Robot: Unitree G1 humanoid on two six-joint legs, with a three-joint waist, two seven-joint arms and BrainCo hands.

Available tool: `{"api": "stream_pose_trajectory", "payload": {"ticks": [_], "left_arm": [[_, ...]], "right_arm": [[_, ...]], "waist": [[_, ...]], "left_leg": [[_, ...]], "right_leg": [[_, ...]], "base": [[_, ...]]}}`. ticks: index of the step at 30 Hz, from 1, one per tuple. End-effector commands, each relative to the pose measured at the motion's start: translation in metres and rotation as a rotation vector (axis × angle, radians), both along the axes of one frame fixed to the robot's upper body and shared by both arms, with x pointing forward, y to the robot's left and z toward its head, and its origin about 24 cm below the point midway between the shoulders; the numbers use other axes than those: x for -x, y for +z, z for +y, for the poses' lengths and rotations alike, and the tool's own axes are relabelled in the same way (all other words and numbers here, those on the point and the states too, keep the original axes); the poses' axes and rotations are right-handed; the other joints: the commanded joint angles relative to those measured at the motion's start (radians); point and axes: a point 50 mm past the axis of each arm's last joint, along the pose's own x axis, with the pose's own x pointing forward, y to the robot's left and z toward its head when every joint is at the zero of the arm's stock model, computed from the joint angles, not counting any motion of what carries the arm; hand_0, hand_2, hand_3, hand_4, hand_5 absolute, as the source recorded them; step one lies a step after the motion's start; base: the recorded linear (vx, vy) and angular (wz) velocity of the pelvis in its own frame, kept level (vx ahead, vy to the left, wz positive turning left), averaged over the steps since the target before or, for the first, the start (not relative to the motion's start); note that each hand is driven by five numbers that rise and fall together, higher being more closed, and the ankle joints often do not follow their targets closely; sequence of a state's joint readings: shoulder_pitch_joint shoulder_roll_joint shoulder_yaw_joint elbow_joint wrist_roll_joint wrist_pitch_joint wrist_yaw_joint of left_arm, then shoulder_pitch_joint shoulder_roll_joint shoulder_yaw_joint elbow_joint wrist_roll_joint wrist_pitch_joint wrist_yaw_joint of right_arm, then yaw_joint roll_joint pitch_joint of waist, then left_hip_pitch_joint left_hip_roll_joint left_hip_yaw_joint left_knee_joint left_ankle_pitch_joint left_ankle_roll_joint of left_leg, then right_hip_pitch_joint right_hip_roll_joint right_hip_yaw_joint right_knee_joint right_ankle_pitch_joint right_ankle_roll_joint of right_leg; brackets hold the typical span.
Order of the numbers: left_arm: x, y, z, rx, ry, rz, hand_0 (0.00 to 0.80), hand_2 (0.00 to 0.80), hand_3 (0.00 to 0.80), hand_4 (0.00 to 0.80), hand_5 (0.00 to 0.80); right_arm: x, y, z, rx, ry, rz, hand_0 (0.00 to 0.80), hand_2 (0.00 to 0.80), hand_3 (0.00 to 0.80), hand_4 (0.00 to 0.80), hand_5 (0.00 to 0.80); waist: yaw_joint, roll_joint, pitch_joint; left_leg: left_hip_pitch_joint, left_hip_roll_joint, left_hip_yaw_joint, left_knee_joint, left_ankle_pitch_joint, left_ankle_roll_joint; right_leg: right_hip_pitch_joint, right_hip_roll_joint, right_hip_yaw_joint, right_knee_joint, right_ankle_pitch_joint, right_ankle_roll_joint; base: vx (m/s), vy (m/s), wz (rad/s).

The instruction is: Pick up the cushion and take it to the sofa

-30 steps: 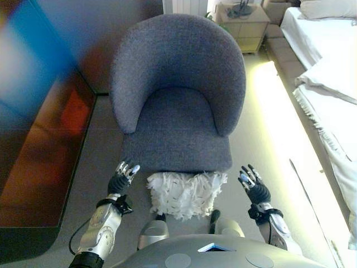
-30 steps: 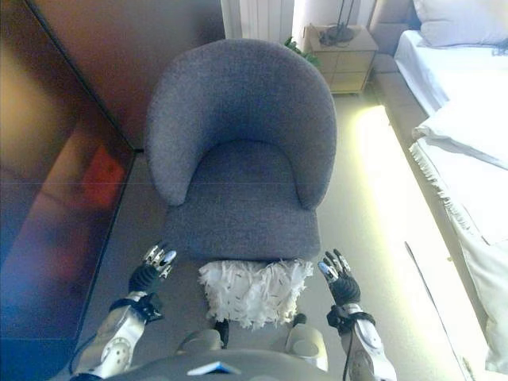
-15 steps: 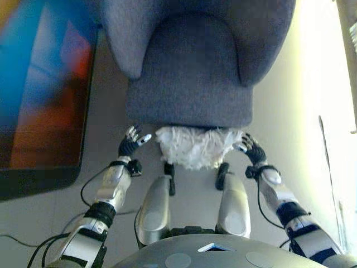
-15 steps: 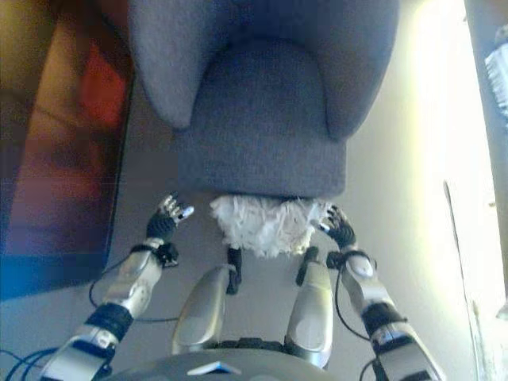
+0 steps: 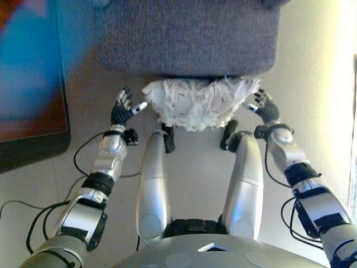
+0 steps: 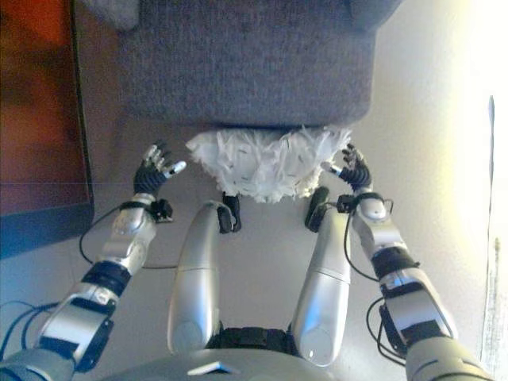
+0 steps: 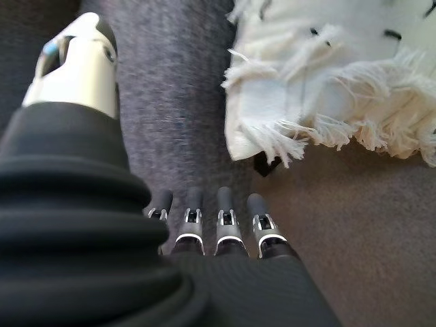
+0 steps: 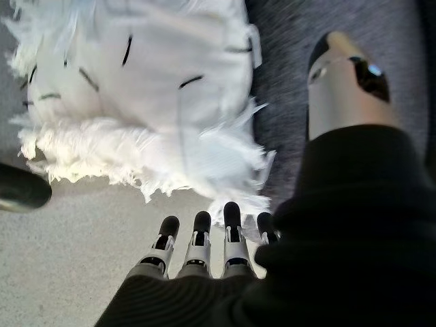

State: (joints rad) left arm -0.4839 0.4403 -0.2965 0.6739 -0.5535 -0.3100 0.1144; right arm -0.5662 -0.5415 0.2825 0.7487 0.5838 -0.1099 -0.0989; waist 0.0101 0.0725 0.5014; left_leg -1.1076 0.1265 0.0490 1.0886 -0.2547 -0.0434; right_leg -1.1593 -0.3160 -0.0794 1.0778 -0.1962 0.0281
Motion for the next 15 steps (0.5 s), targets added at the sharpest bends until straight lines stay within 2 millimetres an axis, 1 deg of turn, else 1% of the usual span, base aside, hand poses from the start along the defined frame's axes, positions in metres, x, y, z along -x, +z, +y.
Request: {"api": "stream_pose_trajectory", "payload": {"ticks": [1, 7, 13, 15], "left_arm": [[-0.004, 0.009, 0.011, -0.014, 0.014, -0.028, 0.0, 0.0, 0.0, 0.0, 0.0], [-0.015, 0.021, 0.022, -0.04, -0.011, -0.001, 0.0, 0.0, 0.0, 0.0, 0.0], [-0.018, 0.011, 0.028, -0.047, -0.066, 0.107, 0.0, 0.0, 0.0, 0.0, 0.0], [-0.02, 0.013, 0.03, -0.024, -0.101, 0.13, 0.0, 0.0, 0.0, 0.0, 0.0]], "right_arm": [[-0.001, 0.008, -0.014, -0.018, -0.018, -0.02, 0.0, 0.0, 0.0, 0.0, 0.0], [-0.011, 0.024, -0.021, -0.012, 0.021, -0.036, 0.0, 0.0, 0.0, 0.0, 0.0], [-0.021, 0.038, -0.016, -0.003, 0.102, -0.032, 0.0, 0.0, 0.0, 0.0, 0.0], [-0.022, 0.039, -0.012, -0.01, 0.15, -0.024, 0.0, 0.0, 0.0, 0.0, 0.0]], "waist": [[-0.017, 0.016, -0.022], [-0.024, 0.013, -0.016], [-0.028, 0.007, -0.005], [-0.03, 0.004, 0.0]], "left_leg": [[-0.047, 0.008, 0.007, 0.103, -0.093, 0.033], [-0.174, 0.015, -0.001, 0.237, -0.129, 0.04], [-0.256, 0.023, -0.005, 0.315, -0.151, 0.043], [-0.274, 0.032, -0.007, 0.342, -0.16, 0.044]], "right_leg": [[-0.012, -0.003, 0.108, 0.079, -0.038, 0.011], [-0.126, 0.007, 0.121, 0.187, -0.084, -0.006], [-0.205, 0.012, 0.127, 0.265, -0.112, -0.018], [-0.225, 0.009, 0.13, 0.293, -0.122, -0.022]], "base": [[-0.002, 0.017, -0.06], [0.01, -0.009, 0.01], [0.016, -0.013, 0.01], [0.045, -0.028, 0.03]]}}
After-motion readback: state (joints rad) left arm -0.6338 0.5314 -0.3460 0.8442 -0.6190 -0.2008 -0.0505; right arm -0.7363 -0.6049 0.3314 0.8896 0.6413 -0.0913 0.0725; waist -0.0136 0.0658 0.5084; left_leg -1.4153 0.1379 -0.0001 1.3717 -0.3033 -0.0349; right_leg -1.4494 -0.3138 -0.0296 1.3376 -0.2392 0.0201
